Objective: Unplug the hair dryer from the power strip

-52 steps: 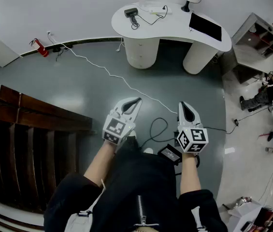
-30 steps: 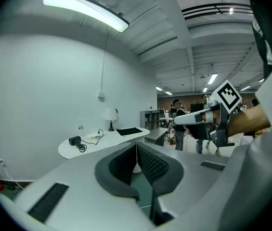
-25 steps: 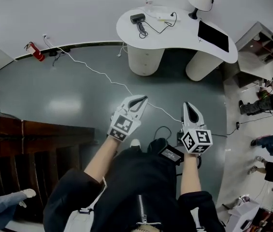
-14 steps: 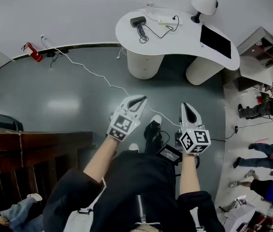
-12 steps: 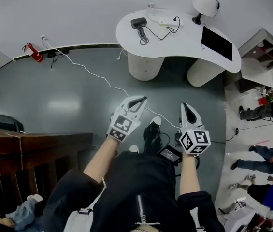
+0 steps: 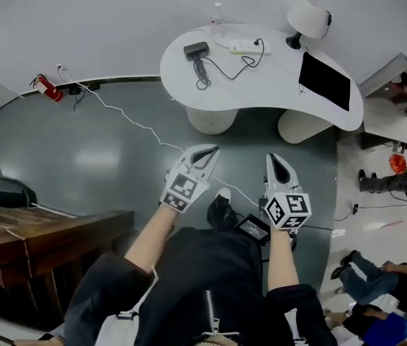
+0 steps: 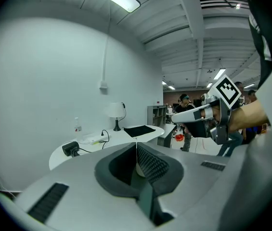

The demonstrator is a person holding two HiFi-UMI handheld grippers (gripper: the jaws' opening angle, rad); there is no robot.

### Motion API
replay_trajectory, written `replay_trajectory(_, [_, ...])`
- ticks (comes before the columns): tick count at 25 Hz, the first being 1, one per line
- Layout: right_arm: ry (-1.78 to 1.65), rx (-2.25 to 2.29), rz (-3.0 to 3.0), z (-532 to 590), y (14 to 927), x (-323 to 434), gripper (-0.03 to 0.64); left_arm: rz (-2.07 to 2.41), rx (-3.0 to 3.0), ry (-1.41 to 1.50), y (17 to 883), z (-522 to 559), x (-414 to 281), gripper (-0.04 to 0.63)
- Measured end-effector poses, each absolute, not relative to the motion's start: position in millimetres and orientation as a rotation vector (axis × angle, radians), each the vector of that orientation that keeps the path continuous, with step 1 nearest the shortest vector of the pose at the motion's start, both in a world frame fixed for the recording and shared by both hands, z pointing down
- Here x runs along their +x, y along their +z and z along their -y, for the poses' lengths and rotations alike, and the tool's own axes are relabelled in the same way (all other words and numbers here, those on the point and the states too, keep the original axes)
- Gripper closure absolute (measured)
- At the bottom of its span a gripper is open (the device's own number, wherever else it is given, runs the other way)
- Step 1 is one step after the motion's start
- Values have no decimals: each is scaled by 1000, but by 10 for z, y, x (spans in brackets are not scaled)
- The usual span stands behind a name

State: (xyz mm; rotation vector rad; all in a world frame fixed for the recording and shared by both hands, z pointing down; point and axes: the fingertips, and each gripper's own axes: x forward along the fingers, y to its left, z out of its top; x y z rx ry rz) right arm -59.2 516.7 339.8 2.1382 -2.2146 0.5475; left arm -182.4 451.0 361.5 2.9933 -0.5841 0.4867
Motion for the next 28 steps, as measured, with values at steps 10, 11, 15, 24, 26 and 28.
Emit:
replay_trajectory(10, [574, 2082, 2282, -4445, 3403, 239, 614, 659, 2977, 540, 3605, -3832, -1018, 581])
replay_trajectory(11, [575, 2079, 2289, -4392, 3400, 291, 614, 668, 2979, 542, 3594, -3787, -973, 581])
replay_trajectory(15, [594, 2070, 2318, -4265, 3424, 428, 614, 678, 2982, 552, 3587, -3692, -833, 581])
replay_trajectory(24, [619, 2071, 2326, -3849, 3485, 676, 614, 675, 2991, 581, 3631, -3243, -567, 580])
replay_trajectory(26, [608, 2065, 2322, -3712, 3479, 770, 614, 664, 2993, 571, 3649, -3109, -458, 580])
replay_trajectory(28, [595, 2060, 2316, -3543, 3473, 868, 614, 654, 2990, 560, 3685, -2952, -345, 580])
